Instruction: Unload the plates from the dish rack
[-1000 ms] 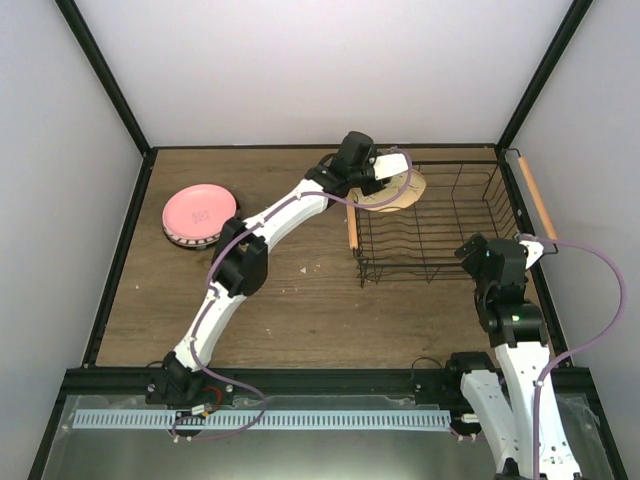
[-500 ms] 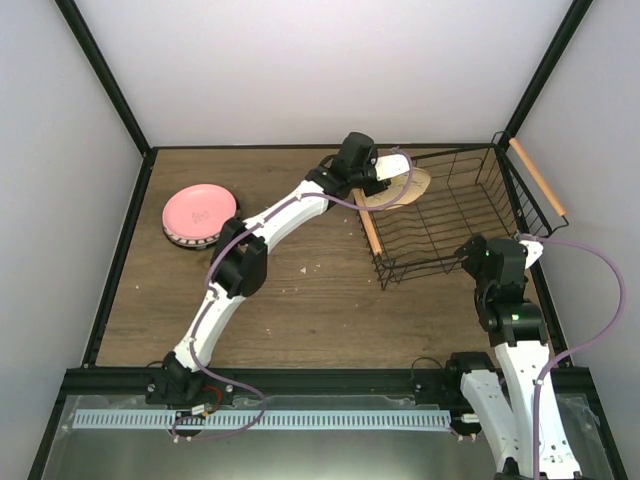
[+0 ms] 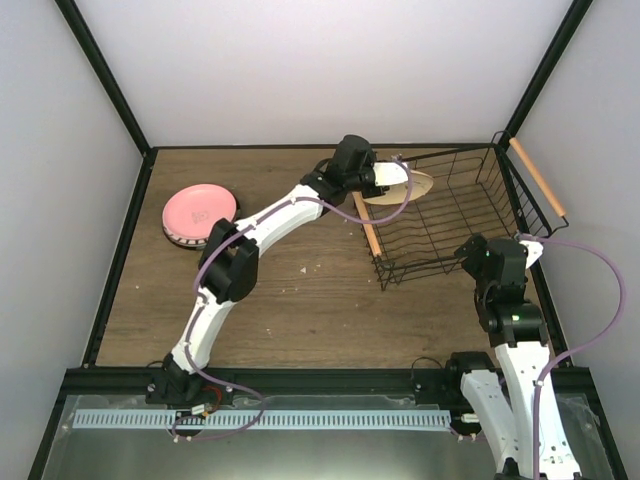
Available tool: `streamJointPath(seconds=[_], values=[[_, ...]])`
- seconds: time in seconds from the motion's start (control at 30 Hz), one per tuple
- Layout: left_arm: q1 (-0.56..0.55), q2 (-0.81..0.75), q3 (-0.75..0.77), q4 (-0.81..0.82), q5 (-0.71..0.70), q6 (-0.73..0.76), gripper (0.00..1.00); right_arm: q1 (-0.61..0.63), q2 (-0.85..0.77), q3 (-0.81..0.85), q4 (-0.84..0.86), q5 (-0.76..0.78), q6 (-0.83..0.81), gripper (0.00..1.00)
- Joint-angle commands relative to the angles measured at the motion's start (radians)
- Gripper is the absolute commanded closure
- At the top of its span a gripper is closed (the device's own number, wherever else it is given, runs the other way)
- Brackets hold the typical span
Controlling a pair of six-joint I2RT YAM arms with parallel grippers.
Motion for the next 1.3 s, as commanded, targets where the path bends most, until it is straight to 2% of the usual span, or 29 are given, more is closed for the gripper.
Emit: streamJointPath(seconds=[0.0,0.23,0.47,0.77,0.93,1.07,1.17,1.27], values=[[-0.021,-0.123,-0.023,0.189,0.086,0.056,0.96,-0.004,-0.014,0.012,-0.009,0.013,0.005,0.0],[-0.02,-0.191,-0.13,0.255,0.16,0.088,0.96,-0.004,-0.025,0.007,-0.018,0.017,0.003,0.0],[-0.022,-0.254,-0.242,0.529,0.088,0.083,0.96,-0.004,-0.031,-0.002,-0.021,0.011,0.012,0.0],[0.001,-0.243,-0.027,0.728,-0.124,0.007,0.96,-0.004,-0.02,-0.009,-0.009,-0.007,0.022,0.0],[0.094,-0.29,0.079,0.682,-0.294,-0.184,0.96,-0.004,-0.026,-0.014,-0.012,-0.007,0.021,0.0],[0.256,-0.369,0.134,0.48,-0.413,-0.472,0.96,-0.004,-0.023,-0.02,-0.009,-0.014,0.018,0.0],[0.43,-0.452,0.106,0.276,-0.396,-0.755,0.96,-0.004,-0.013,-0.021,0.001,-0.025,0.013,0.0],[0.591,-0.562,-0.033,0.144,-0.296,-0.979,0.96,-0.004,0.004,-0.022,0.02,-0.038,0.012,0.0]])
